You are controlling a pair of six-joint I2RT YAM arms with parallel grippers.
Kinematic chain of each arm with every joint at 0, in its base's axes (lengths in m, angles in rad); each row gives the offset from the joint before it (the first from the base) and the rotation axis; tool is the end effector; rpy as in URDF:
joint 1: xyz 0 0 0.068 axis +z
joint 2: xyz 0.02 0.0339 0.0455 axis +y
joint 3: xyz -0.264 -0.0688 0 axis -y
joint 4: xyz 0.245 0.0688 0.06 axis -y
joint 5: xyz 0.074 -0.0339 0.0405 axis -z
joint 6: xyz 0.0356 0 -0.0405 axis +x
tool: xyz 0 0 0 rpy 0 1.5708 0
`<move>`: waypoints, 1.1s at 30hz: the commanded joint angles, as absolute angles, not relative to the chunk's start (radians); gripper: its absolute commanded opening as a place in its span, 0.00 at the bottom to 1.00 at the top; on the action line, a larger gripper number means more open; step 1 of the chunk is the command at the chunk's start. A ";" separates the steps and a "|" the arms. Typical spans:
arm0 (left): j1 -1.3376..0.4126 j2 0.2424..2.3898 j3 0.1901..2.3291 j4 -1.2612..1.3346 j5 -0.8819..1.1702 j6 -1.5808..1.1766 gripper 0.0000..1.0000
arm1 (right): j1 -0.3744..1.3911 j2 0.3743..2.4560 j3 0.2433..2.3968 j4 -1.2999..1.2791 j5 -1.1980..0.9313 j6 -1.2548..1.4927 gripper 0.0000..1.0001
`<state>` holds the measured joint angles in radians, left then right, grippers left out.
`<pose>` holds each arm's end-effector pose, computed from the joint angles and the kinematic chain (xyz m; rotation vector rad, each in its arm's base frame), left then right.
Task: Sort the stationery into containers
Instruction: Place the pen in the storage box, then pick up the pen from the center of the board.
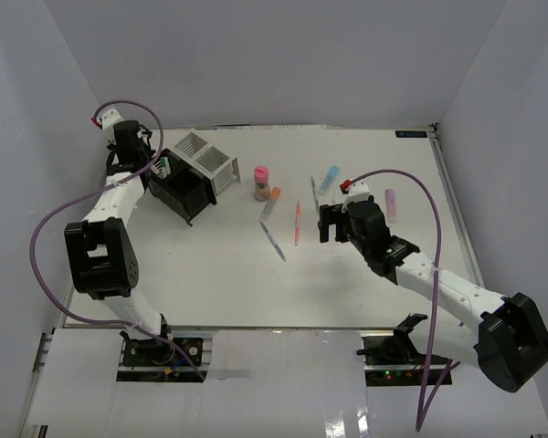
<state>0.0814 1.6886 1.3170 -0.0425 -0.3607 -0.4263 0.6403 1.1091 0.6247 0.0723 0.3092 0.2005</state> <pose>0.3970 0.0450 0.2994 -0.7127 1.8249 0.1315 0.2038 0.1383 0.2456 -0.2325 1.9565 0.2445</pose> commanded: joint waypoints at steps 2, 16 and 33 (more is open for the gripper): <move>0.100 1.707 1.312 0.063 -0.365 -0.396 0.32 | 0.630 1.132 0.629 0.071 0.331 0.184 0.98; 0.100 1.520 1.261 -0.174 -0.135 -0.462 0.94 | 0.561 1.359 0.707 0.002 0.373 0.259 0.86; -0.110 1.195 1.009 -0.339 0.293 -0.474 0.98 | 0.535 1.658 0.830 -0.040 0.388 0.264 0.52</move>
